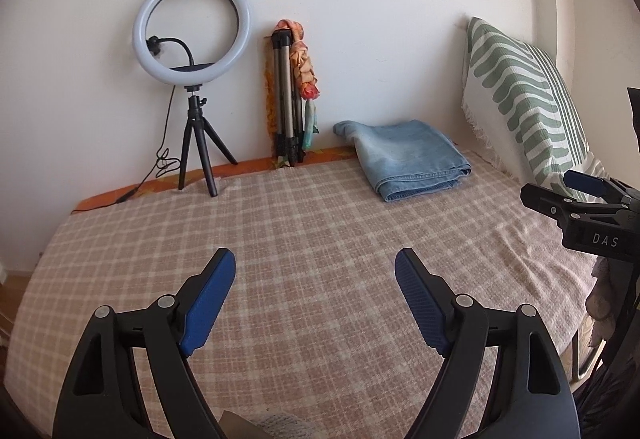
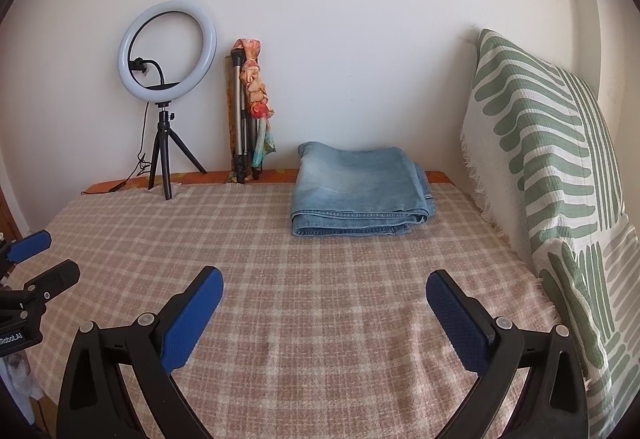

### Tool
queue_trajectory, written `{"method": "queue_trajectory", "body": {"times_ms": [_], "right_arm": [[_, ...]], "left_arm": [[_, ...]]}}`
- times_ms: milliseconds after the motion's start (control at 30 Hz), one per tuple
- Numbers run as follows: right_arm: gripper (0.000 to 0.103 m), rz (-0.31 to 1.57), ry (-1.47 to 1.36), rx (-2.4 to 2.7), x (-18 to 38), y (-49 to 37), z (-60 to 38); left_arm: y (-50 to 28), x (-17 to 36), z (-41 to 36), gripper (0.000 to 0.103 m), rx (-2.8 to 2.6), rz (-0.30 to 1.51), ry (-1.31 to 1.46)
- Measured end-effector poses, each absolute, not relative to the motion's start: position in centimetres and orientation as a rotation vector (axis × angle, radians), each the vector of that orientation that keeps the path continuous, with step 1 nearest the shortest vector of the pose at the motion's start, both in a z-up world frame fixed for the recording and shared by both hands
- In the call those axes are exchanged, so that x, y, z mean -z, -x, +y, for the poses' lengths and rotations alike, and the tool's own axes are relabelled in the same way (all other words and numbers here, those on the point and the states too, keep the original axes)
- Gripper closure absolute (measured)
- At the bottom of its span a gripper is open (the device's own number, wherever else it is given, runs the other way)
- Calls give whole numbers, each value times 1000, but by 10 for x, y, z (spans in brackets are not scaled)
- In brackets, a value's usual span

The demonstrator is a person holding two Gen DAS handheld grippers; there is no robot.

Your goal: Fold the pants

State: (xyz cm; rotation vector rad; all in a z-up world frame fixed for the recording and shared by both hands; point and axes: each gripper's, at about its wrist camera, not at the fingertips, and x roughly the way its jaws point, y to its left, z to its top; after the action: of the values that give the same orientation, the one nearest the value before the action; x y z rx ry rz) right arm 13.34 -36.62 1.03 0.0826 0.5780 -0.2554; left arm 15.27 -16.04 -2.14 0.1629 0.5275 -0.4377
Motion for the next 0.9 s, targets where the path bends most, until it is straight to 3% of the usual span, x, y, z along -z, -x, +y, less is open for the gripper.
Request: {"method": "queue_trajectory", "body": {"times_ms": [900], "right_arm": [[0,567,-96,254,-9,-133,-371]], "left_arm": [[-150,20,-163,21,434,520,-161]]}}
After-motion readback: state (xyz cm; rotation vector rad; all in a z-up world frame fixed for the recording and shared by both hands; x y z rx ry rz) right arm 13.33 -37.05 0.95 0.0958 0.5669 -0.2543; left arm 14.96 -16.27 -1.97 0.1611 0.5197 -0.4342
